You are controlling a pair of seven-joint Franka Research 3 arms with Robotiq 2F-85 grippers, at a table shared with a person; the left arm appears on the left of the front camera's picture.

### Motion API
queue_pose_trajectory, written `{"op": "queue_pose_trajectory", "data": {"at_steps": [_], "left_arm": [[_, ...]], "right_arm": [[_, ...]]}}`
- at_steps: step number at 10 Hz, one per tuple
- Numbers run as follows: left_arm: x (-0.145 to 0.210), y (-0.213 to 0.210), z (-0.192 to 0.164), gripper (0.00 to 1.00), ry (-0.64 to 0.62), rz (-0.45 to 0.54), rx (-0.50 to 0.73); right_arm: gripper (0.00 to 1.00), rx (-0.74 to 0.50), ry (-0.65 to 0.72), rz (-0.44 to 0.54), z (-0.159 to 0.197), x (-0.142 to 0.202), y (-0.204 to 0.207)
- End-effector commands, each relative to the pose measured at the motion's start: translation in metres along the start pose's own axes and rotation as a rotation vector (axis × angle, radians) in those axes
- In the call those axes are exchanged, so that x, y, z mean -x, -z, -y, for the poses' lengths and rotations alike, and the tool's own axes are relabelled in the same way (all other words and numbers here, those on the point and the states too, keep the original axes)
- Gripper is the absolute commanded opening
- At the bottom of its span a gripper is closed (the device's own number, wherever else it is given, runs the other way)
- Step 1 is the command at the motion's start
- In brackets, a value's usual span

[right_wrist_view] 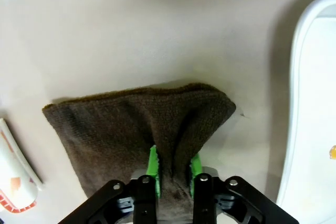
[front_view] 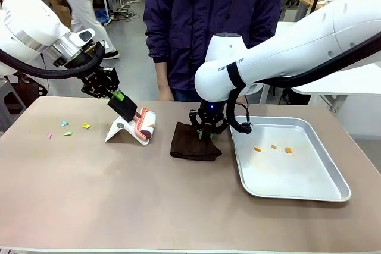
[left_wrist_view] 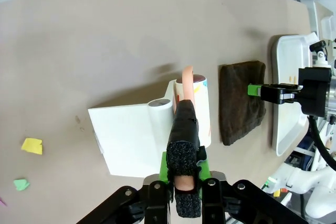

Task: Clean the surface of the table.
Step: Hold the Lint Roller with your left hand and the towel with your right hand.

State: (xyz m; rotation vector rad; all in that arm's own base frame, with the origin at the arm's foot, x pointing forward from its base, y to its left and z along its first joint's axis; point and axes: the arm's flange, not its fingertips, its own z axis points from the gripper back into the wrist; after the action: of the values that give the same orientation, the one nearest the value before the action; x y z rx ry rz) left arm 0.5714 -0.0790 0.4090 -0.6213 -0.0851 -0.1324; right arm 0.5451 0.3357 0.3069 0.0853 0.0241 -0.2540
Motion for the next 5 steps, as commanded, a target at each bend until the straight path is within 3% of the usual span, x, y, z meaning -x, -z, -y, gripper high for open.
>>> {"op": "queue_pose_trajectory", "data": {"at_steps": [1, 5], "left_arm": [[-0.0001, -0.0003, 0.0002, 0.00, -0.010, -0.002, -0.021], [0.0006, -0.0011, 0.0022, 0.00, -0.006, 0.002, -0.019]], "right_arm": [[0.00, 0.004, -0.013, -0.021, 0.0096, -0.0037, 0.0128], [0.00, -0.010, -0.001, -0.027, 0.0109, -0.0049, 0.0133]]}}
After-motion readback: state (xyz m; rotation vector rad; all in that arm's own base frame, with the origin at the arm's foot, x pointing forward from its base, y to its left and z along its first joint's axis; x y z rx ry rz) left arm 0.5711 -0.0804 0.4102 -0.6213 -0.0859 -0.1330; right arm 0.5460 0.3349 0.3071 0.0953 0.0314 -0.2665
